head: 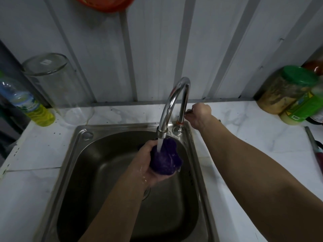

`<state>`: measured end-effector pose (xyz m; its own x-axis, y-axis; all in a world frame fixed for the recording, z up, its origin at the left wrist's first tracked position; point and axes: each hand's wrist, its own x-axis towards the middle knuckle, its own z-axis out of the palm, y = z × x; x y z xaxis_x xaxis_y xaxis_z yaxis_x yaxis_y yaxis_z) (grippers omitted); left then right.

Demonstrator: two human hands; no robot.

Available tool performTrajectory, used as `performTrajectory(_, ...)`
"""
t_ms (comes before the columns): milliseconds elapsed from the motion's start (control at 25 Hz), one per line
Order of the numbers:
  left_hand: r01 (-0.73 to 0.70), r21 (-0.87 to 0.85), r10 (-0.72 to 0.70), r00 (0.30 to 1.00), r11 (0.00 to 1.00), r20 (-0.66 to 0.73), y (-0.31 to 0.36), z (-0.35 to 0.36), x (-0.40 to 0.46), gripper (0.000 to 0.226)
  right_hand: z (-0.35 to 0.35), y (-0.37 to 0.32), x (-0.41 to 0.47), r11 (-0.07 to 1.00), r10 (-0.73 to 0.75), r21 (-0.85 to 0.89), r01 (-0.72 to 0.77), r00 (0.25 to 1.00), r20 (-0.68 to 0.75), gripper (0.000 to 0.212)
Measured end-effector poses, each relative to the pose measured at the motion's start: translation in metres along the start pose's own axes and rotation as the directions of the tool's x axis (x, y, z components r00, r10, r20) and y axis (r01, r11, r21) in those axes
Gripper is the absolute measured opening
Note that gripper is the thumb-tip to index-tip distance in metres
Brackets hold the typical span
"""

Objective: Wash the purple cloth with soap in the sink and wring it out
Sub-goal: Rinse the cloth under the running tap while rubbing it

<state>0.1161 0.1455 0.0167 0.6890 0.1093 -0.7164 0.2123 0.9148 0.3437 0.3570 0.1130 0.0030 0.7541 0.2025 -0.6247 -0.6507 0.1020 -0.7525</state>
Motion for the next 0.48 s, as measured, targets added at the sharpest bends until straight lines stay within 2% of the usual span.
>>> performTrajectory(40, -0.002, 0.005, 0.002, 1.0, 1.0, -0.001, 0.001, 0.0, 0.0, 0.046, -0.001, 0.001, 0.002, 0.999, -0.049, -0.016, 0.049, 0.999, -0.007, 0.02)
performTrajectory(80, -0.006, 0.013, 0.006, 1.0, 1.0, -0.007, 0.001, 0.0, 0.001, 0.042, 0.0, 0.001, -0.002, 0.999, -0.037, -0.004, 0.037, 0.999, -0.011, 0.016)
performTrajectory(120, -0.009, 0.02, 0.009, 1.0, 1.0, -0.013, 0.001, 0.0, 0.001, 0.04, 0.0, 0.001, 0.0, 0.999, -0.044, 0.002, 0.044, 0.998, 0.043, 0.017)
performTrajectory(240, -0.001, 0.037, 0.002, 0.999, 0.999, -0.033, 0.001, -0.001, 0.003, 0.038, 0.002, -0.006, -0.01, 0.98, 0.016, -0.197, 0.034, 0.969, 0.246, 0.084)
performTrajectory(280, -0.003, 0.039, 0.004, 0.999, 0.999, -0.037, 0.0, 0.0, 0.003, 0.038, 0.004, -0.007, -0.011, 0.97, 0.036, -0.24, 0.041, 0.95, 0.309, 0.099)
performTrajectory(360, -0.013, 0.035, 0.014, 0.999, 0.999, -0.04, -0.001, 0.0, 0.003, 0.039, 0.007, -0.011, -0.016, 0.95, 0.076, -0.306, 0.062, 0.905, 0.418, 0.114)
performTrajectory(480, -0.025, 0.027, 0.026, 0.999, 0.999, -0.028, -0.002, 0.0, 0.0, 0.039, 0.007, -0.013, -0.022, 0.944, 0.098, -0.326, 0.057, 0.893, 0.44, 0.119)
